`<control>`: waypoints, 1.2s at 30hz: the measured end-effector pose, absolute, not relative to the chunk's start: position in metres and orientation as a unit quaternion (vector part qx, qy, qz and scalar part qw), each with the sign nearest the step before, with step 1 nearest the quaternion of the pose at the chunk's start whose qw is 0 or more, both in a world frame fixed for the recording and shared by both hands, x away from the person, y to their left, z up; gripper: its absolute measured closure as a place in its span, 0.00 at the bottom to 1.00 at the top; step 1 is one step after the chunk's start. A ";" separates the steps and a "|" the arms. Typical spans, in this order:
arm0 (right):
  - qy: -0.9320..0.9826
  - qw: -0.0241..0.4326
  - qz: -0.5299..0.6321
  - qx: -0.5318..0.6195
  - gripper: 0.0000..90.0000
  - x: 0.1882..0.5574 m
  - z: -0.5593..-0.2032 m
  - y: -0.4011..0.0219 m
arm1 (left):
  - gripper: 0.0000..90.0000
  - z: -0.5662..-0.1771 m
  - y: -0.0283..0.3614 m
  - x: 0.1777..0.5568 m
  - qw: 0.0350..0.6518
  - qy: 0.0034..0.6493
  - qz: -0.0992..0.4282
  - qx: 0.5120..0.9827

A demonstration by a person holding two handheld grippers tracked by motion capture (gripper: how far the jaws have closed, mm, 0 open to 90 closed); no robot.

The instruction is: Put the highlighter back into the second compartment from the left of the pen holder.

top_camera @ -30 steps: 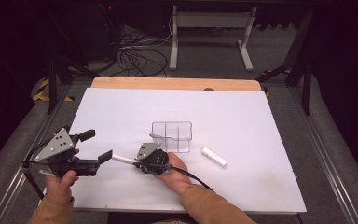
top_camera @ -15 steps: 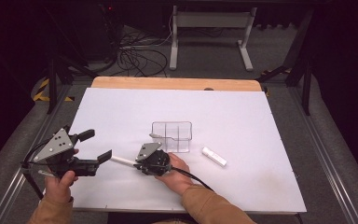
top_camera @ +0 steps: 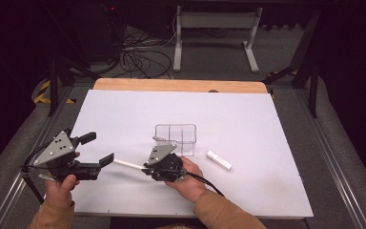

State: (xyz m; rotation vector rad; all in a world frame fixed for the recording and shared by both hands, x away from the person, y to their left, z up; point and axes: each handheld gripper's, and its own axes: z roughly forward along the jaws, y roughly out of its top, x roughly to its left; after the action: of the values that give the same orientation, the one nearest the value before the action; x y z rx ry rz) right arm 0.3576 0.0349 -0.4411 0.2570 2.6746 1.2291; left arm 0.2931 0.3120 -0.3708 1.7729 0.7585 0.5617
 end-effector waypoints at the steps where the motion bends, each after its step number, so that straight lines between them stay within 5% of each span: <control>1: 0.901 0.093 0.415 0.085 0.88 0.356 -0.439 0.033 | 0.10 -0.371 0.312 0.293 0.536 0.317 0.237 0.745; 36: 0.904 0.106 0.404 0.089 0.88 0.339 -0.378 -0.034 | 0.10 -0.371 0.310 0.294 0.535 0.321 0.238 0.745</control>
State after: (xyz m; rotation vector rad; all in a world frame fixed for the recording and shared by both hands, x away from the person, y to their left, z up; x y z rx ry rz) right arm 0.3390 -0.0341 -0.3784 0.2632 2.6640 1.1914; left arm 0.2939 0.3105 -0.3706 1.7742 0.7636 0.5660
